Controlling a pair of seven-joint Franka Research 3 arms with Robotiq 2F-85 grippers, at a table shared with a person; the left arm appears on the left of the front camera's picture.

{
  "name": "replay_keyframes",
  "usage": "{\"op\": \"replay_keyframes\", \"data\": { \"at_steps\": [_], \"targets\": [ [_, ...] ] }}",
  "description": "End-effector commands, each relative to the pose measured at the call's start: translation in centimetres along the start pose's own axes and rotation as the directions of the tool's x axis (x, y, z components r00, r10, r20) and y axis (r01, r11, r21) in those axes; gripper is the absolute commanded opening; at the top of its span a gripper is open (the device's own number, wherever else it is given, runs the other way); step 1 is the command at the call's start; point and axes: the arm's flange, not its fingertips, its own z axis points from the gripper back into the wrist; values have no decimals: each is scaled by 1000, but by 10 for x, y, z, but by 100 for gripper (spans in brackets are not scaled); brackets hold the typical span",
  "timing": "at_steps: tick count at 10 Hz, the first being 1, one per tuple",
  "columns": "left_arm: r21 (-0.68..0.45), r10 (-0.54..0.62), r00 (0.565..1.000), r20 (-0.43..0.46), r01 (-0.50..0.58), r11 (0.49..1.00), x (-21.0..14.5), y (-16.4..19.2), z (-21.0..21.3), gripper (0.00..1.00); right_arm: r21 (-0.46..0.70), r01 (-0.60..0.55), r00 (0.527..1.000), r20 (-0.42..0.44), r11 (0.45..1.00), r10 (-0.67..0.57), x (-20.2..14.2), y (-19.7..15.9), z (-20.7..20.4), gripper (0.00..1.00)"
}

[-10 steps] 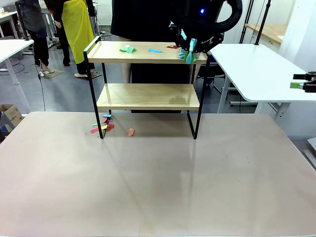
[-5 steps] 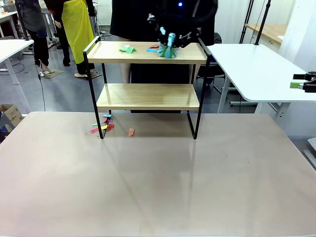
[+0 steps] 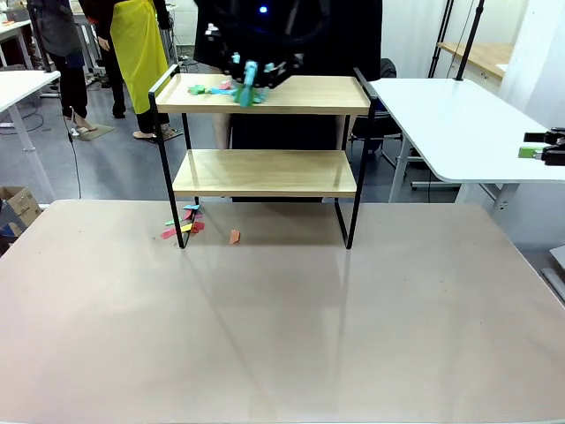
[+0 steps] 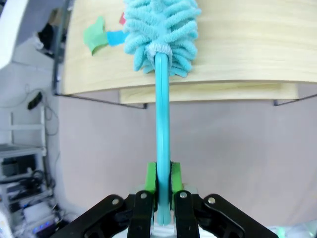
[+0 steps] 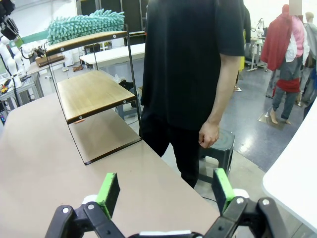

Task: Clean the shelf.
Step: Clean the specific section of the Shelf indicated by the human with the Duster.

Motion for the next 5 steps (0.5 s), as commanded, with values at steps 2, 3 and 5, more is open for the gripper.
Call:
{"op": "replay_keyframes", "data": {
  "at_steps": [2, 3, 5],
  "targets": [
    [73, 1, 1000, 5, -1, 997, -27, 69, -11, 14, 1, -3, 1000, -1, 1000, 3, 2, 1, -1, 100],
    [92, 1, 1000, 9, -2, 996, -33, 90, -12, 14, 1, -3, 1000, -1, 1000, 3, 2, 1, -1, 100],
    [202, 13, 999, 49, -23, 979, -46, 129, -10, 14, 1, -3, 1000, -1, 1000, 3, 2, 1, -1, 100]
  ]
}}
